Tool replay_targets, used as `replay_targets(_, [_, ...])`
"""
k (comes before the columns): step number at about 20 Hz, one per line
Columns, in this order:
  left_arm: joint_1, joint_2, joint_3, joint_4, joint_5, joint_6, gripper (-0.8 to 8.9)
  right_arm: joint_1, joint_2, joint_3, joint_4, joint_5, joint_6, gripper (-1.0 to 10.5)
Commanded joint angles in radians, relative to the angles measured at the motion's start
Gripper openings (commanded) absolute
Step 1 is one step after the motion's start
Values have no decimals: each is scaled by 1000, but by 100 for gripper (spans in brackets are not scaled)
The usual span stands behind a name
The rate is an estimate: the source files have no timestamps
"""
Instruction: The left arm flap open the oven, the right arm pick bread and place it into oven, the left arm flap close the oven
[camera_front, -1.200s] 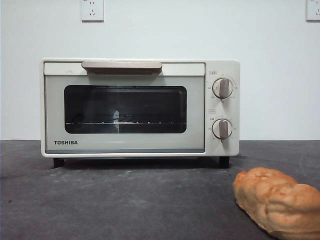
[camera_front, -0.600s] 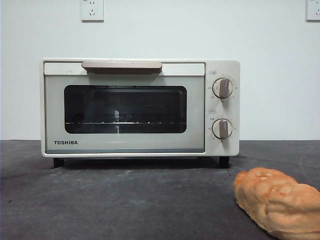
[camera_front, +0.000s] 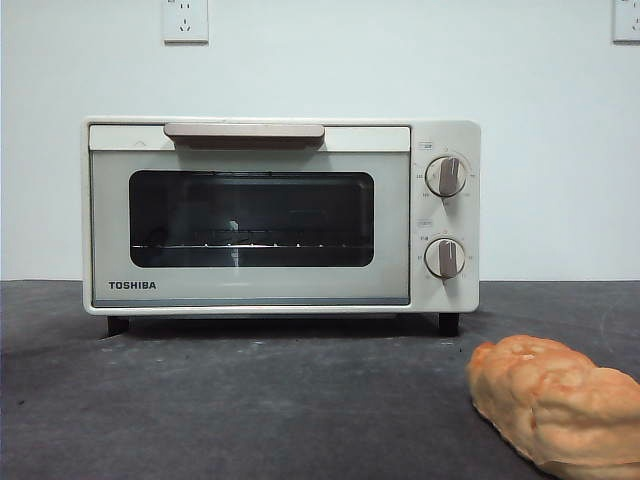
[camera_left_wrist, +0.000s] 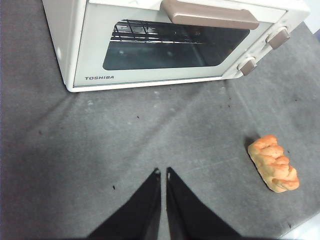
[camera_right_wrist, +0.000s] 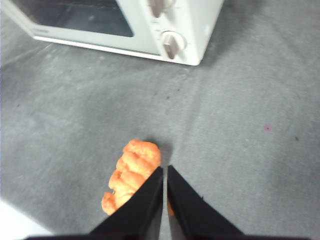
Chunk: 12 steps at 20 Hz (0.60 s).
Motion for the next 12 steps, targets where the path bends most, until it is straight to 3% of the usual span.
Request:
replay_targets(1, [-3, 5, 20, 8, 2, 20, 16, 4, 3, 20, 6, -4, -12, 45])
replay_targets(6, [-3, 5, 20, 6, 2, 20, 16, 4, 3, 20, 7, -5, 21, 420])
replay_targets(12, [-3, 5, 20, 6, 2, 23, 16, 32, 6, 20, 7, -4, 63, 447])
